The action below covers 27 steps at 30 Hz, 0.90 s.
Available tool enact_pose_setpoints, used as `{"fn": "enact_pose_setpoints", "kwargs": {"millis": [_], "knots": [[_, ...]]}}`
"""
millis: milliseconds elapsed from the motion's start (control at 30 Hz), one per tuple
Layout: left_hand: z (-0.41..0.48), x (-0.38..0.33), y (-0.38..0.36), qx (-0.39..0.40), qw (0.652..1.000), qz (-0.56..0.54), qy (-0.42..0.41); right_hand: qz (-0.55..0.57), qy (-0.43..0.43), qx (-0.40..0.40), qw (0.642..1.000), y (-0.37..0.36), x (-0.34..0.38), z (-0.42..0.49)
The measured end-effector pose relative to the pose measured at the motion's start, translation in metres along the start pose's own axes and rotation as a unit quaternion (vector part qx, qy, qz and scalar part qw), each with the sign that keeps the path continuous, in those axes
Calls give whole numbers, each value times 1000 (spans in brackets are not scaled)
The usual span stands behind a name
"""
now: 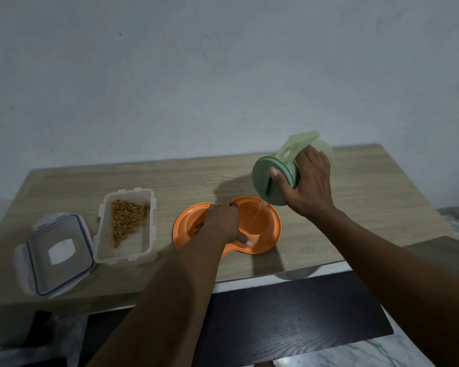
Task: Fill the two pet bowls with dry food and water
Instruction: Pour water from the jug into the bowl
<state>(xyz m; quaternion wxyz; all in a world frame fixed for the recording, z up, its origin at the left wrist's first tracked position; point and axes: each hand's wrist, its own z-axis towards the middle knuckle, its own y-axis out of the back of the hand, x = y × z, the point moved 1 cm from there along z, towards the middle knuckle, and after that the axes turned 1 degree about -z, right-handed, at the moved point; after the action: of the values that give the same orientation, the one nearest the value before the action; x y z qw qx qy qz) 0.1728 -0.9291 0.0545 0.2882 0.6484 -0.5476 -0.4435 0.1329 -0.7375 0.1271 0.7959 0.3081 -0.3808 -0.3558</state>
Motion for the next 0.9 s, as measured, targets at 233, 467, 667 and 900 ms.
{"fn": "enact_pose_setpoints", "kwargs": {"millis": [233, 467, 667, 900], "knots": [[2, 1, -1, 3, 1000, -5, 3, 3, 12, -13, 1000, 14, 4, 11], [5, 2, -3, 2, 1000, -7, 6, 1, 28, -33, 999, 28, 7, 21], [1, 1, -1, 0, 1000, -6, 4, 2, 38, -43, 998, 32, 10, 24], [-2, -1, 2, 5, 1000, 5, 2, 0, 22, -30, 999, 14, 0, 8]]}}
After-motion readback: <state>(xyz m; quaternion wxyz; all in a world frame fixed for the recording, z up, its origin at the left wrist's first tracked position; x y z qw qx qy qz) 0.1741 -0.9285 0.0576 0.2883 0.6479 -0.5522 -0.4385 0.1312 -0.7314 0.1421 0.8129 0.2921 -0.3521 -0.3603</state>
